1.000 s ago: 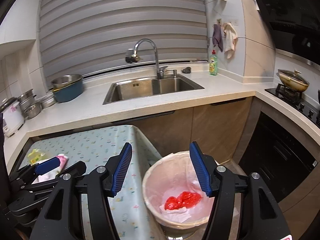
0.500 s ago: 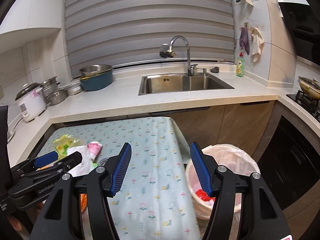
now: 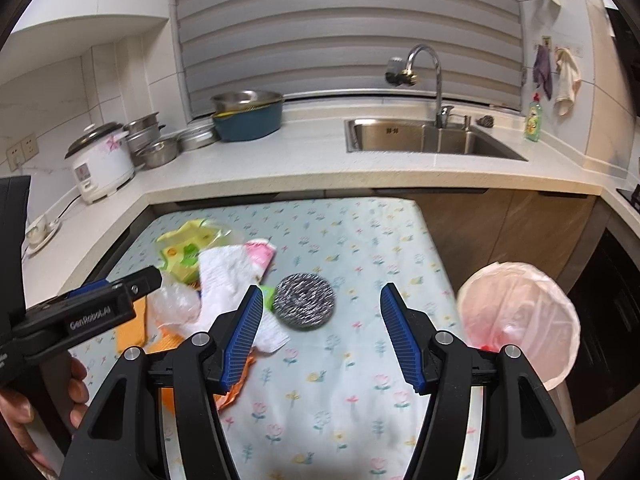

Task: Collect trash
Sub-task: 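Return both tools to the pile and reach toward the clear plastic bag and paper towel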

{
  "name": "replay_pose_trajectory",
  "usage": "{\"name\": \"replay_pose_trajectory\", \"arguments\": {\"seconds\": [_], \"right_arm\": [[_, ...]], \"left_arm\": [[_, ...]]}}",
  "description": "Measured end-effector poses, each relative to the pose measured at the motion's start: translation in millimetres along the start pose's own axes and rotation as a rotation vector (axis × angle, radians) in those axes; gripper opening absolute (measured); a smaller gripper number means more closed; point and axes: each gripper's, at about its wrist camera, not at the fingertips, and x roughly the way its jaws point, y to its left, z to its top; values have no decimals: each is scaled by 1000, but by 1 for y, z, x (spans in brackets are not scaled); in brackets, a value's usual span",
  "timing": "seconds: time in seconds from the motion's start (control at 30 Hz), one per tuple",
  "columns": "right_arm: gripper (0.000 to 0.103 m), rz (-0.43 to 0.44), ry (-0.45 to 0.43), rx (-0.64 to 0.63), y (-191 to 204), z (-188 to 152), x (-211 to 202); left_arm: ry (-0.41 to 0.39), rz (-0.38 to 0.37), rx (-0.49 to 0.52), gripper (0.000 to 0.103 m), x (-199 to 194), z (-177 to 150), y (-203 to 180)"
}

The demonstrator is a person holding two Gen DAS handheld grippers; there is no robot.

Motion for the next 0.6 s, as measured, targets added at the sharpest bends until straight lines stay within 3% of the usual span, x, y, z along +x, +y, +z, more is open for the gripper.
{"name": "replay_pose_trajectory", "arguments": {"seconds": [0.47,0.53,0.6], "right_arm": [[59,64,134,-41,46,-28,58],[59,72,150,-44,49,-31,67],[59,78,168,-46,53,-34,75]], "left_arm": [[140,32,-40,84,55,-11,33],[161,18,-44,75,63,-11,35],[185,-2,-49,57,70,-11,38]]}}
